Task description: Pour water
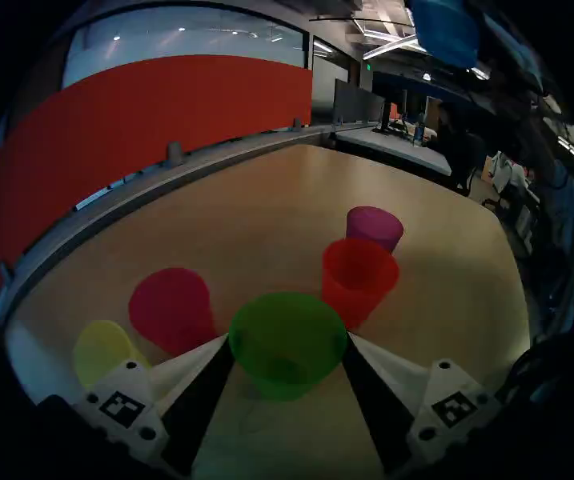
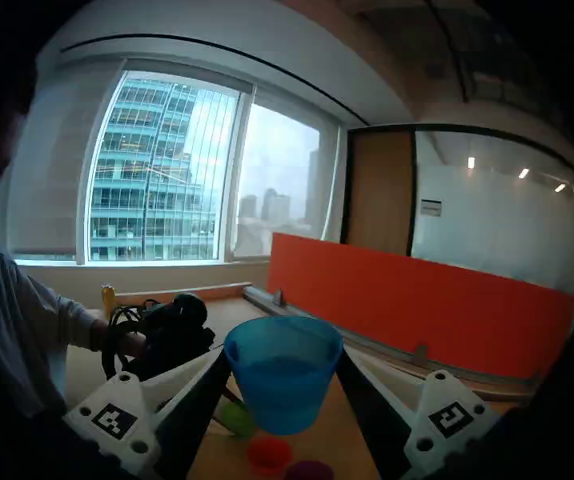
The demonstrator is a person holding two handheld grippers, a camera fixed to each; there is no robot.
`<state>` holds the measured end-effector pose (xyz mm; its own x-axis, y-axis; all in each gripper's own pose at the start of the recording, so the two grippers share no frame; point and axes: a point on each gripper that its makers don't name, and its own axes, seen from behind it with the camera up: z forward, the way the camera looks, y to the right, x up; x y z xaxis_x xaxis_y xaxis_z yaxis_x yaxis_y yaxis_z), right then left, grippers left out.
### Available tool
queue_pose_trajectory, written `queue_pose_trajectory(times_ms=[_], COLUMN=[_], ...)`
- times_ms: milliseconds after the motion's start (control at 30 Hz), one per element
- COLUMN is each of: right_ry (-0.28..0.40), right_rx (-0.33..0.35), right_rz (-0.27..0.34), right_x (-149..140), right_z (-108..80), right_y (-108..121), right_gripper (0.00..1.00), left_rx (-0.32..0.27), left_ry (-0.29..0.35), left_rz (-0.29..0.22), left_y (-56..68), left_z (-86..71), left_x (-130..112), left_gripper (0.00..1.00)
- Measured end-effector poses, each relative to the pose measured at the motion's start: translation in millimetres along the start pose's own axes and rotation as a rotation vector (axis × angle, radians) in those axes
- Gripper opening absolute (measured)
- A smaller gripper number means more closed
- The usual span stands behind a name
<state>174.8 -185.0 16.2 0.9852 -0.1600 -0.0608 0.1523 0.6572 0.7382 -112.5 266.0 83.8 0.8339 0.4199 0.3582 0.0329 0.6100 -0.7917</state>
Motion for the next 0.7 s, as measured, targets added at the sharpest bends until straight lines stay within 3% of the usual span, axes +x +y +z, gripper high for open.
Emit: queue_pose_trajectory(times_ms=[367, 700], right_ry=[0.004, -0.005], right_rx=[-0.006, -0.002], right_rz=[0.001, -0.011], right_x=[4.0, 5.1], right_z=[-0.5, 2.4], right_y=[-2.1, -6.9], right_gripper=[0.91, 0.91], left_rx=[0.004, 0.024], left_ry=[0.065, 0.185], left_rz=[-0.004, 0.008], left_y=[4.3, 4.1], left_z=[-30.2, -62.6], left_x=[16.5, 45.9], left_gripper=[0.89, 0.89])
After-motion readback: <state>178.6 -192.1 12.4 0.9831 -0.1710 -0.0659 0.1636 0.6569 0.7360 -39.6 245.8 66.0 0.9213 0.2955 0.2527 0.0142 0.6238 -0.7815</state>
